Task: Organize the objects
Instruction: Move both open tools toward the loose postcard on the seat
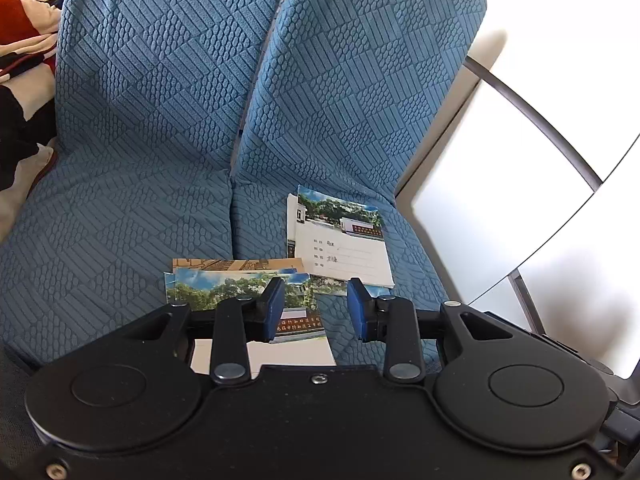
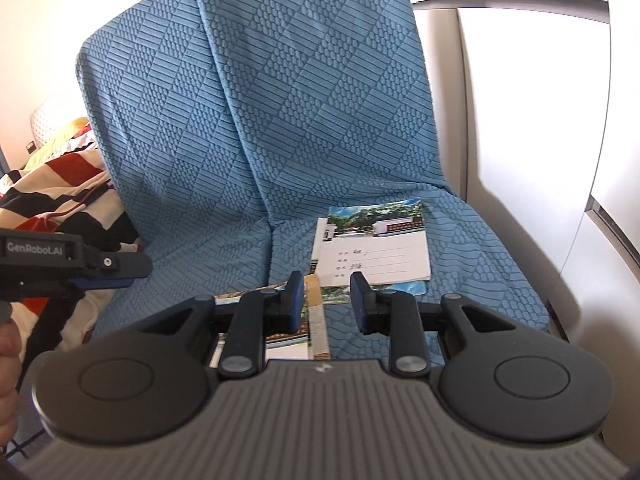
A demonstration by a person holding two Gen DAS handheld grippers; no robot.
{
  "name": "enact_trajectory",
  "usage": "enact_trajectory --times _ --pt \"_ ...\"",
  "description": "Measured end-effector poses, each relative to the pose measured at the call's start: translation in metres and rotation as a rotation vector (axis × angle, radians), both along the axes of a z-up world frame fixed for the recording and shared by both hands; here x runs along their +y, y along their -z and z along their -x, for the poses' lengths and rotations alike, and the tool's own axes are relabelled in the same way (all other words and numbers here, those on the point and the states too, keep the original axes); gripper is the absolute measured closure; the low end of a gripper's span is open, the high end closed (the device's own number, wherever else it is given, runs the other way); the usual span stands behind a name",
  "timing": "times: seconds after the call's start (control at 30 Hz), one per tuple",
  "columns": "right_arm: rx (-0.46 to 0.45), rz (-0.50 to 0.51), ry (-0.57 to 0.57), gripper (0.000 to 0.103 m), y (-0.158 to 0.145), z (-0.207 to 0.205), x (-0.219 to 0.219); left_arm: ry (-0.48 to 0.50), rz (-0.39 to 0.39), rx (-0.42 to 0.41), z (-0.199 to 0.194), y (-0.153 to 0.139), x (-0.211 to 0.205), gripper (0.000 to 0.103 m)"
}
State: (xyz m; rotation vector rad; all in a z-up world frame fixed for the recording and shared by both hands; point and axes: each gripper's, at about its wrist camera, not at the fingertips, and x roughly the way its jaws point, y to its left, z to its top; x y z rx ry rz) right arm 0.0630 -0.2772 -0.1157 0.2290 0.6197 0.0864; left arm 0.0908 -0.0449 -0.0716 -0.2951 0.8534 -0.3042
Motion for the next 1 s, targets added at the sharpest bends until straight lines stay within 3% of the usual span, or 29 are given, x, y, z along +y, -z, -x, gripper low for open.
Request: enact_trajectory --times 0.57,0.8,1.0 --pt "0.034 -0.004 0.091 0.074 0.029 -0.011 -0.037 0.053 -0.024 0.027 -0.019 0.017 -0.041 0.071" --pt "0.064 -0.001 0.138 0.074 0.055 -0.027 -0.047 0.061 -0.020 0.074 -0.044 0.040 -0.052 0.070" --pt "0.081 -0.055 0.156 0.074 0.070 -0.045 -0.049 0.081 -0.017 0.120 -0.067 0.060 -0.067 0.070"
